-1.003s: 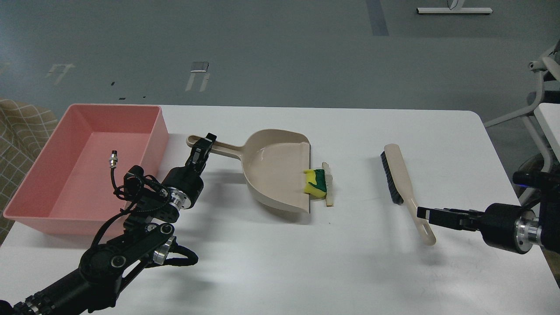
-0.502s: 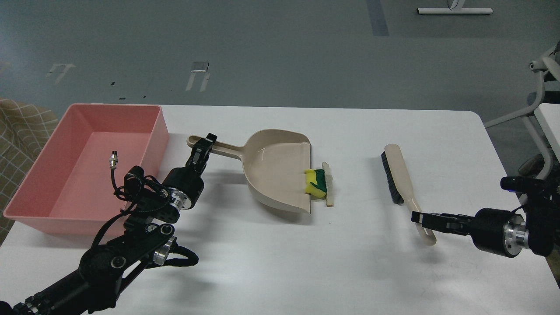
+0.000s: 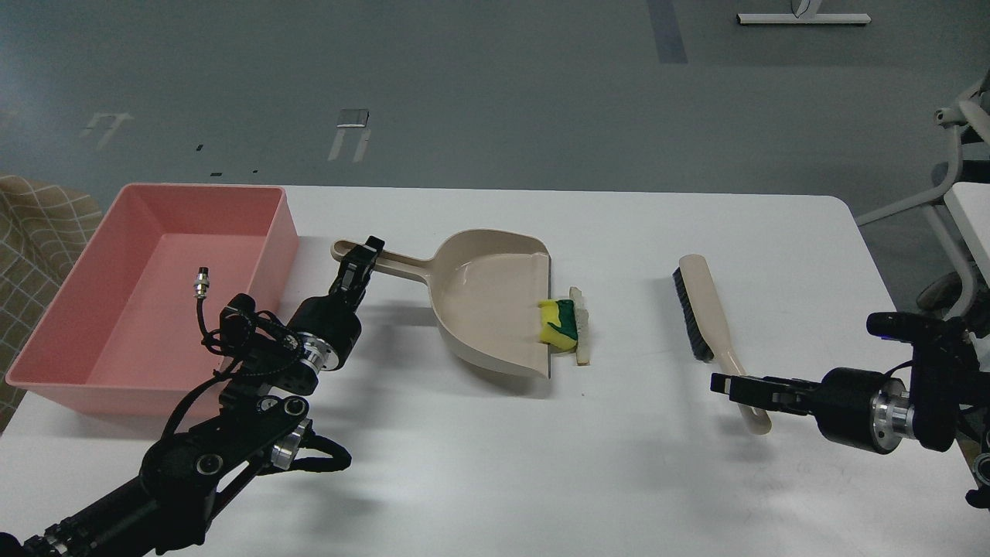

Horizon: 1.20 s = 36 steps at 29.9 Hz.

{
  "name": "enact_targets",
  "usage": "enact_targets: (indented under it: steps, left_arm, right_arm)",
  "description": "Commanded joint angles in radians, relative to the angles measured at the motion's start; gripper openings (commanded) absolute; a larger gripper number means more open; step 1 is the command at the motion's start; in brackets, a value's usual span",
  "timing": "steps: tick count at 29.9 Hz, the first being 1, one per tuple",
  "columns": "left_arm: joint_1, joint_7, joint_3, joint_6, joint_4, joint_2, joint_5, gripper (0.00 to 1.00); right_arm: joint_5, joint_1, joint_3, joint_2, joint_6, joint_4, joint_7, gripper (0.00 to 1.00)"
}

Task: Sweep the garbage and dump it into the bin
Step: 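Grasp the wooden brush handle with the right gripper and lift it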

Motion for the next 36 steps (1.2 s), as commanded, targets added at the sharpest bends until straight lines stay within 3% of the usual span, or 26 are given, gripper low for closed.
enact_targets:
  steps: [1, 5, 18, 36]
  left_arm:
    - [0.0, -0.001, 0.0, 0.0, 0.0, 0.0, 0.0, 0.0]
    - [0.0, -0.001, -0.001, 0.001, 0.0, 0.0, 0.0, 0.0]
    - [0.007, 0.001, 0.0, 0.003, -0.012, 0.008, 0.0, 0.0]
    - [0.013, 0.001, 0.0, 0.012, -0.028, 0.008, 0.003, 0.0]
  right_arm:
    - [-0.001, -0.002, -0.001, 0.003, 0.0, -0.008, -0.001, 0.62]
    - [-0.002, -0.002, -0.001, 0.004, 0.0, -0.011, -0.012, 0.54]
    - [-0.004, -0.011, 0.0, 0.033, -0.003, -0.022, -0.02, 0.48]
    - [0.001, -0.014, 0.006, 0.032, -0.011, -0.017, -0.02, 0.06]
